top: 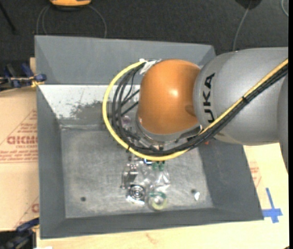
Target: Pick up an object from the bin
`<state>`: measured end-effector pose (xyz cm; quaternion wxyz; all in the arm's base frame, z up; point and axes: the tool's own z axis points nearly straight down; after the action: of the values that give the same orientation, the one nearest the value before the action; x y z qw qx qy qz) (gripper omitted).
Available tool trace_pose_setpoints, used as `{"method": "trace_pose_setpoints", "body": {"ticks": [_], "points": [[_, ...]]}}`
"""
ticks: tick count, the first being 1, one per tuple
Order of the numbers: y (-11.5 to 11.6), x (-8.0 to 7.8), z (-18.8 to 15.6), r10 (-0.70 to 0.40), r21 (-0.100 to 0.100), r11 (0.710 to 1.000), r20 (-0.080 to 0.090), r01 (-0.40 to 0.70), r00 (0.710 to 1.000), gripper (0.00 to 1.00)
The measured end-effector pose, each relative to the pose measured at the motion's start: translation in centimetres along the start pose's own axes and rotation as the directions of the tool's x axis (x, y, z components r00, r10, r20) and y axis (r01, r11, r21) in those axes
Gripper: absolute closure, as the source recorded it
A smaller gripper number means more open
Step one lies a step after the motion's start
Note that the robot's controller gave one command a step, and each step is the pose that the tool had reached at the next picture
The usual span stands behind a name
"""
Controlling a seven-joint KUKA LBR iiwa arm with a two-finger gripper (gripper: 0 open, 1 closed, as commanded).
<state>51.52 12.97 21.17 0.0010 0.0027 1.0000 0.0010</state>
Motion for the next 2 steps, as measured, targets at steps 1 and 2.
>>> {"method": "trace_pose_setpoints", "body": {"ticks": [1, 2], "points": [[-5.7, 0.9, 8.8, -0.005, 0.005, 1.000, -0.008, 0.005, 1.000, 0.00], [-8.0, 0.2, 13.7, 0.125, -0.003, 0.992, 0.005, -0.125, 0.992, 0.00]]}}
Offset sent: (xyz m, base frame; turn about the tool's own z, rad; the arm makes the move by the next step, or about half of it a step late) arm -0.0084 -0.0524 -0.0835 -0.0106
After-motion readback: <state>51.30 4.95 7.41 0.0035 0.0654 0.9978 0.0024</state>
